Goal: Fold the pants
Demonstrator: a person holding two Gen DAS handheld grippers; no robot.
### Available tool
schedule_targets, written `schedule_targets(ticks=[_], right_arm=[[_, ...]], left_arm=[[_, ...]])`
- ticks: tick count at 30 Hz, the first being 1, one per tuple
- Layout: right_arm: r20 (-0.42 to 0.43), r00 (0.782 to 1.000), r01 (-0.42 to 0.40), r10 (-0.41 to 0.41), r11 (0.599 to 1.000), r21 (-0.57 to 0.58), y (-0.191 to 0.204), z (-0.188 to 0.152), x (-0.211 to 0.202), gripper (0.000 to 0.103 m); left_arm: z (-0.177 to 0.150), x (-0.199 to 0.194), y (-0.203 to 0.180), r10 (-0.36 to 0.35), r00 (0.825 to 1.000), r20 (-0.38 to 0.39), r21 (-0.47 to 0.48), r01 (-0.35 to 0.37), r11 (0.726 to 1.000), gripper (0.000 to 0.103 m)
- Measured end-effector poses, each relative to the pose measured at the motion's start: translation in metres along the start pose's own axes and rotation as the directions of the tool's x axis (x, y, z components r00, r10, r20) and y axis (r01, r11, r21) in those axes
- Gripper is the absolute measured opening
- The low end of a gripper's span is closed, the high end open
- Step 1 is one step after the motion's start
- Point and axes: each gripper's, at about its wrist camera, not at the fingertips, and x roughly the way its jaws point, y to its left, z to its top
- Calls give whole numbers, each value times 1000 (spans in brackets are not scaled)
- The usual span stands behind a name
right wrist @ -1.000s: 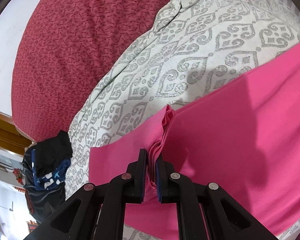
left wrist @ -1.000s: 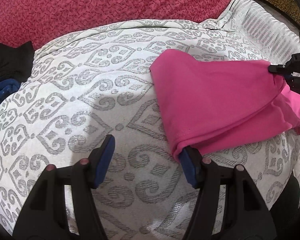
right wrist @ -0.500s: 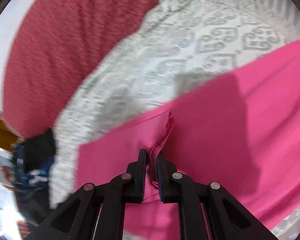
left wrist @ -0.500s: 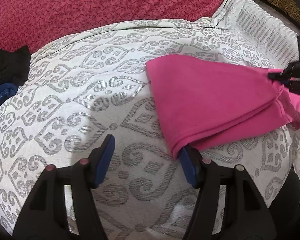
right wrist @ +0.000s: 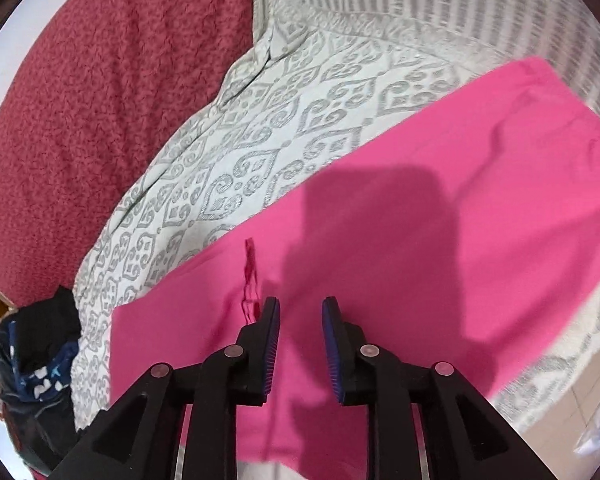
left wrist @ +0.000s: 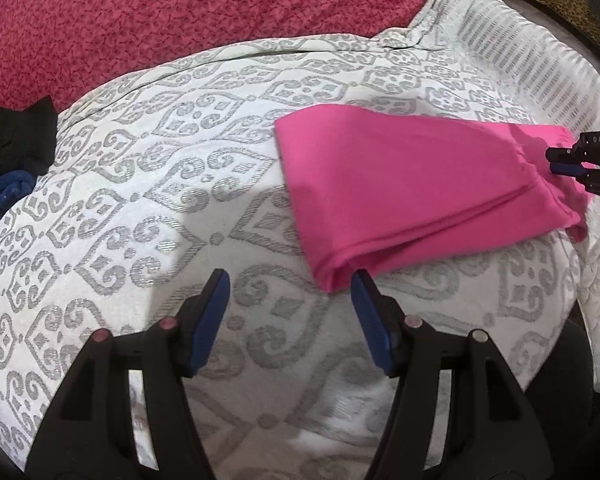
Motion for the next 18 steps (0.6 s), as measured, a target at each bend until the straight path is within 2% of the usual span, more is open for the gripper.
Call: schedule_targets(ticks=[6,12,18], right_arm=[[-9,999,-47,47,999,20,-17,-13,-11,23],[-30,978,-207,207,978,-18,-5,-20,-8,23],[3,973,-227,229,965,-130,6,-23,-9,23]], left_arm=[[21,-9,-26,-26,1000,17,43,25,999,64],[59,-1,-85,-86,996,33,175,79,981,64],[82,32,-143,-124,992,3,283,118,952,64]])
